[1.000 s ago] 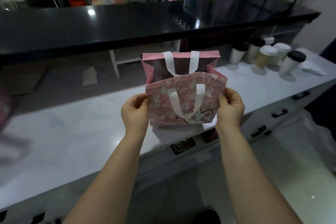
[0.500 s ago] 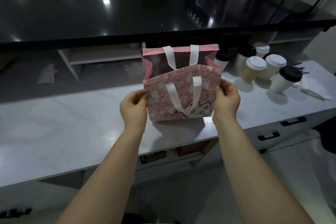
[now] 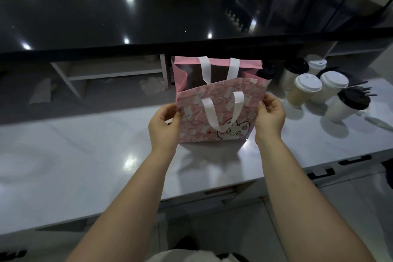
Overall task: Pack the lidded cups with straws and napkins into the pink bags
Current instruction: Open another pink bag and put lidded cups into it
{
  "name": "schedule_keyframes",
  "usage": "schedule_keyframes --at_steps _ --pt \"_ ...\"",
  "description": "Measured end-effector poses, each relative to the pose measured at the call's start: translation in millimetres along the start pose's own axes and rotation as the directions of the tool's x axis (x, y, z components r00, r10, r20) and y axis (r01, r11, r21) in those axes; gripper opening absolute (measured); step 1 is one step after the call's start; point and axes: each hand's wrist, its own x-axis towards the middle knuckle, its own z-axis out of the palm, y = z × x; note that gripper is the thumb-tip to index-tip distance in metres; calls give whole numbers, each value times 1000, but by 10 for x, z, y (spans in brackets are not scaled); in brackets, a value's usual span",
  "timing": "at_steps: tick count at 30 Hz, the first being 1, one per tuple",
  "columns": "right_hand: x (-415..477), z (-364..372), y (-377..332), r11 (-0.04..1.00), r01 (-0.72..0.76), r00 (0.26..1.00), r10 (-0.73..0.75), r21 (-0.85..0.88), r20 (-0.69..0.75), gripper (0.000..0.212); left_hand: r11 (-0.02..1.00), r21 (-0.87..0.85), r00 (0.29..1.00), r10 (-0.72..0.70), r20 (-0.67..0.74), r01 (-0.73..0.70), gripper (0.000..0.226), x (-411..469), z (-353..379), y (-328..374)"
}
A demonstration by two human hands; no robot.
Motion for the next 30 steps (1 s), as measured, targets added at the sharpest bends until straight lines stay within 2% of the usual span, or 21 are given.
schedule_keyframes --at_steps 3,5,10,13,17,21,26,30 --pt "12 -36 -3 998 53 998 -51 -33 36 30 995 98 1000 1 12 -2 24 -54 -30 -12" --pt "18 -102 6 993 97 992 -91 -65 92 26 991 131 999 -27 -33 31 17 -122 -55 -26" --pt "2 -470 -15 987 145 972 -129 -67 198 24 983 181 972 5 -233 39 31 -541 47 -10" --pt "-37 -836 -15 986 153 946 -126 -68 298 26 962 274 972 76 -221 -13 29 -949 282 29" --pt "-53 -1440 10 961 223 886 -131 -162 445 21 855 483 972 234 -33 -189 27 -1442 826 116" --pt "1 -2065 39 938 259 872 -126 -229 473 19 688 638 937 280 208 -347 32 -1752 1447 275" --pt "239 -2666 -39 912 283 887 -130 -299 443 21 510 690 856 243 457 -513 37 -1873 2187 488" --pt "533 -2929 -128 850 359 878 -167 -386 448 22 343 663 743 227 629 -666 40 -1886 2791 597"
